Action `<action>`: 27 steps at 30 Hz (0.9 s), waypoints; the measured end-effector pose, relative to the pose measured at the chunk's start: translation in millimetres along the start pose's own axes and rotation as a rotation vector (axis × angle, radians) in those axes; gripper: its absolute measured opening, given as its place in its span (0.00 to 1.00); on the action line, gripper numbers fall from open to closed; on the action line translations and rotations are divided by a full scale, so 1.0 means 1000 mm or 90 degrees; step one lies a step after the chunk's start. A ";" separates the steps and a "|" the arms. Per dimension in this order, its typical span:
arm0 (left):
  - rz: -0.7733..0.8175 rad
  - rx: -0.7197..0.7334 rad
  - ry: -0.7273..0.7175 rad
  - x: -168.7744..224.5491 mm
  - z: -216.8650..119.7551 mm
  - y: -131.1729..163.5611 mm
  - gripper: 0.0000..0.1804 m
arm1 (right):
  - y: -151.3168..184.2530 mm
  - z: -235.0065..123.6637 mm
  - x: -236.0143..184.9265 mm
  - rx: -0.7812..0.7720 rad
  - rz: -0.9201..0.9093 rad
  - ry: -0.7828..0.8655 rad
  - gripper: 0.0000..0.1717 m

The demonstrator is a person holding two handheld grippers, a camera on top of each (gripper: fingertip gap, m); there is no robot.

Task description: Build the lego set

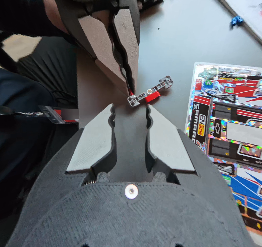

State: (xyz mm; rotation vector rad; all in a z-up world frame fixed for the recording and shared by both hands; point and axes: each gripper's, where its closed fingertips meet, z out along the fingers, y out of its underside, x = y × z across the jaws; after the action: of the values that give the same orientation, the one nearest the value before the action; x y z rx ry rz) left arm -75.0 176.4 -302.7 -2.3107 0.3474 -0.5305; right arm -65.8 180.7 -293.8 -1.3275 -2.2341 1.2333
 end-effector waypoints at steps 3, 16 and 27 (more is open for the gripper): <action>-0.046 0.005 0.021 -0.003 -0.001 -0.001 0.01 | 0.004 0.005 0.005 -0.028 -0.087 0.117 0.28; -0.093 0.020 0.049 0.000 0.000 -0.005 0.01 | -0.005 0.014 0.017 -0.052 -0.318 0.295 0.06; 0.032 0.066 -0.023 0.004 -0.021 -0.010 0.07 | -0.009 0.011 0.011 -0.014 -0.247 0.207 0.05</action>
State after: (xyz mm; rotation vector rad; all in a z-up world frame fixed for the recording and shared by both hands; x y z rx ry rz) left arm -80.5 168.7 -280.8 -2.2034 0.3517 -0.4714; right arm -83.5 181.9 -295.8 -0.9556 -2.1366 0.7954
